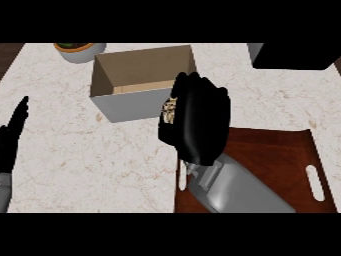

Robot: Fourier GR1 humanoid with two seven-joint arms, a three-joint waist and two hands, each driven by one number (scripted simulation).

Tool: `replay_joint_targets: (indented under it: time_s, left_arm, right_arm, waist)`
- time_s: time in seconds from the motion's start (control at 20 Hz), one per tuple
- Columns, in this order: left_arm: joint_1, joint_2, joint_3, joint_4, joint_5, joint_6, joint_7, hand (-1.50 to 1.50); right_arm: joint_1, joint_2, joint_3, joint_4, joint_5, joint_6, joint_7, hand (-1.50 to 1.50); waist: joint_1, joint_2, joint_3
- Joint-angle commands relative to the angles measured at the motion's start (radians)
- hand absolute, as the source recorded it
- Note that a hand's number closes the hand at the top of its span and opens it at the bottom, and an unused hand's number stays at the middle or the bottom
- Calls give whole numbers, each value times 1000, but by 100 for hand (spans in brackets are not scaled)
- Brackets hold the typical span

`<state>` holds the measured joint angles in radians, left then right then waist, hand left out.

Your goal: Pick the cupcake from the tray and place it in the cardboard box

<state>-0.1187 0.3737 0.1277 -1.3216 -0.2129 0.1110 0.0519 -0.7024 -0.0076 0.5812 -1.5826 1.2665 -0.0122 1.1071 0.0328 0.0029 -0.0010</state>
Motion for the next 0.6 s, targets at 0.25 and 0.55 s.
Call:
replay_joint_targets:
  time_s: [0.25,0.55]
  left_arm:
    - [-62,14,-1,9,-5,-23,38,0]
    - [-85,-12,-14,16,-11,-13,25,0]
  right_arm:
    - [-306,7,-152,327,-207,-227,124,150]
    - [-418,7,-289,599,-324,-378,-47,150]
  waist:
    - [35,12,0]
    - [39,19,0]
